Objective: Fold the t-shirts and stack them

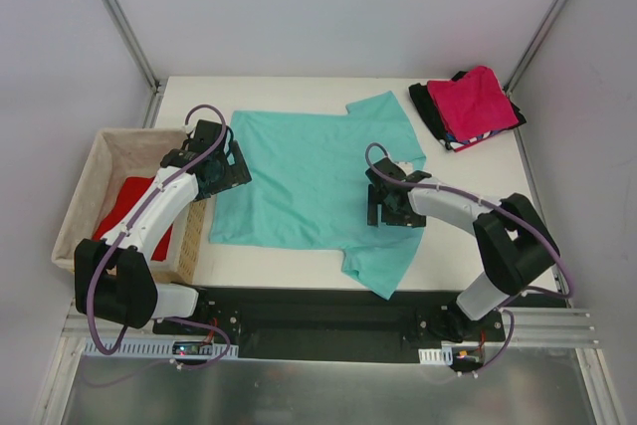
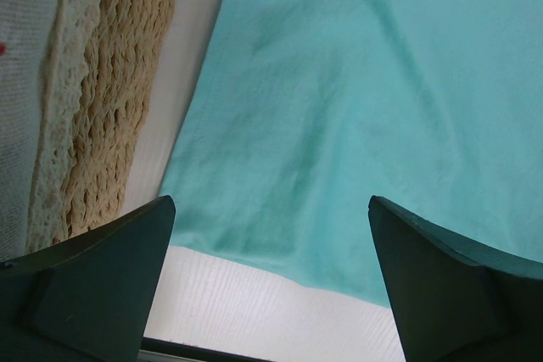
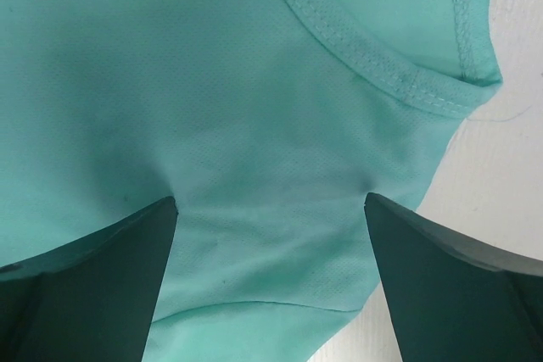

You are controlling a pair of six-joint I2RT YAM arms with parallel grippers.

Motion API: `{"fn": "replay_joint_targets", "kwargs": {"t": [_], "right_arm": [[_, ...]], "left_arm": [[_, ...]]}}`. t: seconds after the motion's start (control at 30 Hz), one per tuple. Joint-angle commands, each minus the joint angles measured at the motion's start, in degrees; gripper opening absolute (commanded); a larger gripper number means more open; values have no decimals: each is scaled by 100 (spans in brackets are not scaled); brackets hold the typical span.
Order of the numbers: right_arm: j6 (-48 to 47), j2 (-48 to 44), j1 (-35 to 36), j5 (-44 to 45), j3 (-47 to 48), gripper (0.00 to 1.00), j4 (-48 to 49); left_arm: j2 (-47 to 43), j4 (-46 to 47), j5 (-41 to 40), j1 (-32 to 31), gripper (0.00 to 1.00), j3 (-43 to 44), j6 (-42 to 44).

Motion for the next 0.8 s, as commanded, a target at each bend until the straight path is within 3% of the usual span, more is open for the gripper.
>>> {"fn": "replay_joint_targets", "kwargs": {"t": [0.0, 0.27, 0.43, 0.77], "right_arm": [[272, 179, 27, 9, -350, 99, 117], [536, -83, 27, -79, -606, 99, 100], [457, -655, 18, 271, -545, 99, -312], [202, -761, -395, 721, -421, 99, -832]], "left_arm": [[-86, -242, -189, 54, 99, -34, -101], [-130, -242, -198, 54, 99, -60, -92], [-148, -242, -189, 54, 99, -78, -101], [-183, -242, -189, 54, 99, -78, -101]]}}
